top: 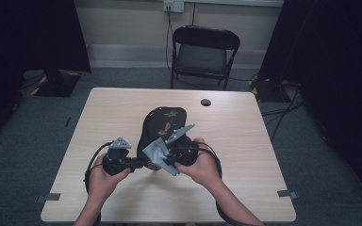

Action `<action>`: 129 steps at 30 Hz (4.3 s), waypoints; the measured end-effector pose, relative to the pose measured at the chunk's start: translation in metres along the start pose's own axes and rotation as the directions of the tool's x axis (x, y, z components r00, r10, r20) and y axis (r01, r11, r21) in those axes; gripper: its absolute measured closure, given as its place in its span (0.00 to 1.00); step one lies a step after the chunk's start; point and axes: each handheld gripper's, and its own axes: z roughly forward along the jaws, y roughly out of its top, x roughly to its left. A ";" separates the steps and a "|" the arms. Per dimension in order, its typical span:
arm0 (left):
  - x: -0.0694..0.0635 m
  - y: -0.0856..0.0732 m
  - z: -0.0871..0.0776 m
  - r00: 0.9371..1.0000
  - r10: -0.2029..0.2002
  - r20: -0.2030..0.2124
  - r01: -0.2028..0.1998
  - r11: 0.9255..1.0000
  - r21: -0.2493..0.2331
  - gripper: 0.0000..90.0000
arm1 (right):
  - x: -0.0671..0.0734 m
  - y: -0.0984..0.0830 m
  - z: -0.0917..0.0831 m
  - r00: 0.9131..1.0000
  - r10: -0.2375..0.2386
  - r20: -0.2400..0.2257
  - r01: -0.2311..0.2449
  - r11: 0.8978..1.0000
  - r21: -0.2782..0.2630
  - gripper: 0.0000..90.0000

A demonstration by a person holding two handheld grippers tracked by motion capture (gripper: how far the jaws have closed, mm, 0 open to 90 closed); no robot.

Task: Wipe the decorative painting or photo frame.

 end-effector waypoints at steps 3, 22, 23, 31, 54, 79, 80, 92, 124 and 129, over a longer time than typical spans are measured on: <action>-0.001 0.000 0.001 1.000 0.001 0.000 -0.001 1.000 0.002 0.87 | -0.001 -0.005 0.005 1.000 -0.002 -0.001 0.002 1.000 0.010 0.91; -0.003 0.001 0.004 1.000 -0.005 -0.004 0.005 1.000 0.004 0.87 | -0.007 -0.051 0.058 0.999 0.049 -0.017 -0.046 0.987 0.154 0.91; -0.003 0.001 0.004 1.000 -0.006 -0.004 0.006 1.000 0.004 0.87 | -0.008 -0.053 0.058 0.998 0.056 -0.018 -0.052 0.986 0.160 0.91; -0.003 0.000 0.004 1.000 -0.011 0.005 0.011 1.000 0.006 0.87 | -0.012 -0.062 0.059 0.997 0.076 -0.022 -0.071 0.983 0.169 0.91; 0.000 -0.003 -0.002 1.000 0.008 0.007 -0.008 1.000 0.015 0.87 | 0.008 0.006 -0.013 1.000 -0.021 0.002 0.021 0.999 -0.030 0.91; 0.002 -0.004 -0.003 1.000 0.021 0.008 -0.021 1.000 0.011 0.87 | -0.004 -0.048 0.064 0.998 0.064 -0.017 -0.060 0.985 0.162 0.91; 0.002 -0.004 -0.003 1.000 0.021 0.006 -0.021 1.000 0.010 0.87 | -0.005 -0.050 0.066 0.998 0.061 -0.016 -0.057 0.984 0.171 0.91; 0.002 -0.008 -0.004 1.000 0.012 -0.010 -0.012 1.000 0.022 0.86 | -0.004 -0.048 0.046 0.999 0.044 -0.020 -0.040 0.990 0.134 0.91; 0.010 -0.010 -0.008 0.999 0.004 -0.036 -0.003 1.000 0.028 0.88 | 0.019 -0.009 0.036 0.999 -0.004 -0.039 0.007 0.997 0.074 0.91; 0.009 -0.011 -0.007 0.999 0.000 -0.036 0.001 0.999 0.034 0.88 | 0.014 -0.024 0.052 0.998 0.021 -0.051 -0.016 0.995 0.097 0.91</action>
